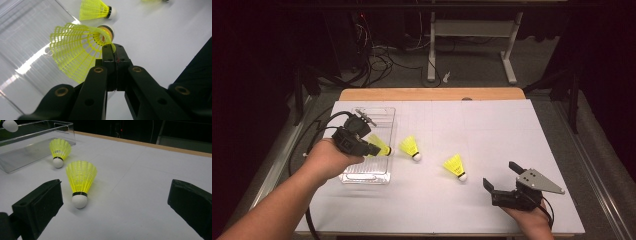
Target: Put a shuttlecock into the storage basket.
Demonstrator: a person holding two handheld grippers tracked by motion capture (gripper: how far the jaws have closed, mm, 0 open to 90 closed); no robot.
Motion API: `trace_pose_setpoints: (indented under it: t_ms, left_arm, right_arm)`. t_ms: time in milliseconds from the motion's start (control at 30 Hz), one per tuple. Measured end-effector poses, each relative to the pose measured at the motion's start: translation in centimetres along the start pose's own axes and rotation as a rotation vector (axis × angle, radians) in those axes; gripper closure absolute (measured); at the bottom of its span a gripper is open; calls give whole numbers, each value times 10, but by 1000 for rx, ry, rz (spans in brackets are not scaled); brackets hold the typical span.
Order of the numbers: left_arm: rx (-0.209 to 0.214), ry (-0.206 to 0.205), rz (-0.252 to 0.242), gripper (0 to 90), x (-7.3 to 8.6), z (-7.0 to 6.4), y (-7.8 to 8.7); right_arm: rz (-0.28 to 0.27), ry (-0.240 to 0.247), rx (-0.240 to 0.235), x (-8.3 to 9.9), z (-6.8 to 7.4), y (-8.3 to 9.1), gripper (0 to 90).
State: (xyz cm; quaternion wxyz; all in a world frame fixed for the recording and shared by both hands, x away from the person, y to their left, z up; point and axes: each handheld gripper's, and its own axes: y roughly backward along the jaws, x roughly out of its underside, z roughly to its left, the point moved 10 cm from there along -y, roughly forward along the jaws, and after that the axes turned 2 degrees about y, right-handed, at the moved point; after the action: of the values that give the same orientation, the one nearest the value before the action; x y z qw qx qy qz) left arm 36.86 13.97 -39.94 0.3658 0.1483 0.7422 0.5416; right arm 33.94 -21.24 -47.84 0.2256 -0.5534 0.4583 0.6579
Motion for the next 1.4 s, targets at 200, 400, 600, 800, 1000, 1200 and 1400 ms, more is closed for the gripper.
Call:
trace_pose_setpoints:
  t_ms: [200, 400, 600, 800, 1000, 1200, 1400]
  left_arm:
    - [-29, 21, 4, 897, 7, 13, 6]
    - [-46, 51, 14, 897, 13, 25, 5]
    - [-56, 92, 8, 897, 17, 36, 1]
    - [-64, 115, 20, 897, 18, 44, -5]
    - [-61, 134, 14, 897, 15, 49, -9]
    - [-60, 138, 20, 897, 9, 51, -20]
    - [-72, 153, 47, 897, 3, 58, -31]
  right_arm:
    - [0, 0, 0, 0, 0, 0, 4]
    - [0, 0, 0, 0, 0, 0, 4]
    - [-1, 0, 0, 0, -1, 0, 4]
    - [-1, 0, 1, 0, -1, 0, 4]
    - [0, 0, -1, 0, -1, 0, 4]
    - [1, 4, -4, 0, -1, -1, 4]
    - [-4, -7, -1, 0, -2, 2, 4]
